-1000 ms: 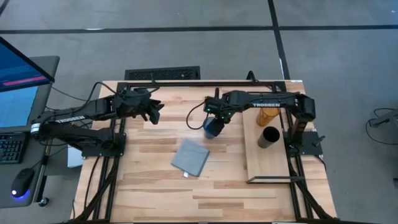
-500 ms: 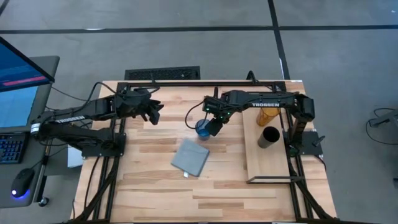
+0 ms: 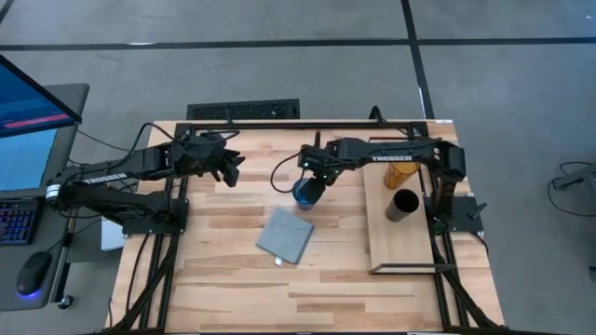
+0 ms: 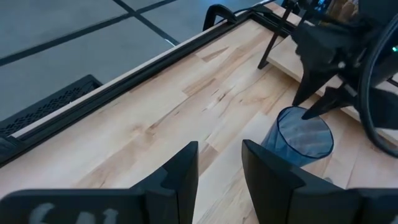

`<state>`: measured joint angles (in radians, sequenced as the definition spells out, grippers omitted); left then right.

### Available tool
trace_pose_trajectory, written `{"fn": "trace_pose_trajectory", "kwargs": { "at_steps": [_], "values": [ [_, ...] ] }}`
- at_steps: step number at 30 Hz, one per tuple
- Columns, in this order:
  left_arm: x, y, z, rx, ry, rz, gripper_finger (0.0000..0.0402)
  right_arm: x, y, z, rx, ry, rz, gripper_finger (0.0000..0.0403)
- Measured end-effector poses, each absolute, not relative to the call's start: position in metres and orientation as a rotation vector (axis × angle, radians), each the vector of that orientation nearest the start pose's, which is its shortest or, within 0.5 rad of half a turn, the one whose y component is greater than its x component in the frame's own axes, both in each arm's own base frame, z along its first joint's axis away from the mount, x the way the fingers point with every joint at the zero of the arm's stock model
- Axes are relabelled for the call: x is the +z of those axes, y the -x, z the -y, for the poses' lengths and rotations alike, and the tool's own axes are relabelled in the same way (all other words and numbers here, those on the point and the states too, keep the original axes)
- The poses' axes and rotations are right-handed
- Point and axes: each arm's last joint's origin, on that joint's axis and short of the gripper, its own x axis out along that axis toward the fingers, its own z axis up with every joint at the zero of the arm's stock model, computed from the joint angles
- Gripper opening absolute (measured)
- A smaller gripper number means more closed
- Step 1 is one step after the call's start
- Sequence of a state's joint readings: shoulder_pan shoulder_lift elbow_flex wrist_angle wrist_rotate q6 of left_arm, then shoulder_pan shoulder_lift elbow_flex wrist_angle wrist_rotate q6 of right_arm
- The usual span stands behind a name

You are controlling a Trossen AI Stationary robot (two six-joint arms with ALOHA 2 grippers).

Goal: Stack small to large cups/mugs on shelf
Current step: Put the blue cup on the shelf

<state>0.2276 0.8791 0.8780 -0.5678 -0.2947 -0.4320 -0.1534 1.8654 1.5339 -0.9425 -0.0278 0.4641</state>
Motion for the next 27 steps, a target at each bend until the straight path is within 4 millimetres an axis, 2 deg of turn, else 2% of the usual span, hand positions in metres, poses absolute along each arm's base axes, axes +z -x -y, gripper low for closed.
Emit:
{"fn": "trace_pose_trajectory", "kwargs": {
  "at_steps": [7,11,17,23,27],
  "values": [
    [0.314,-0.17,-0.048,0.624,0.391,-0.468,0.0114,0.217,-0.382,0.057,-0.389,-0.49,-1.293,0.0147],
    [0.314,-0.17,-0.048,0.624,0.391,-0.468,0.0114,0.217,-0.383,0.057,-0.372,-0.47,-1.292,0.0113],
    [0.314,-0.17,-0.048,0.626,0.391,-0.475,0.0114,0.221,-0.379,0.057,-0.34,-0.427,-1.314,0.0019],
    [0.314,-0.17,-0.048,0.626,0.392,-0.474,0.0114,0.221,-0.374,0.055,-0.314,-0.428,-1.373,0.0011],
    [0.314,-0.17,-0.048,0.626,0.392,-0.473,0.0114,0.238,-0.37,0.05,-0.298,-0.406,-1.427,0.0012]
  ]
}}
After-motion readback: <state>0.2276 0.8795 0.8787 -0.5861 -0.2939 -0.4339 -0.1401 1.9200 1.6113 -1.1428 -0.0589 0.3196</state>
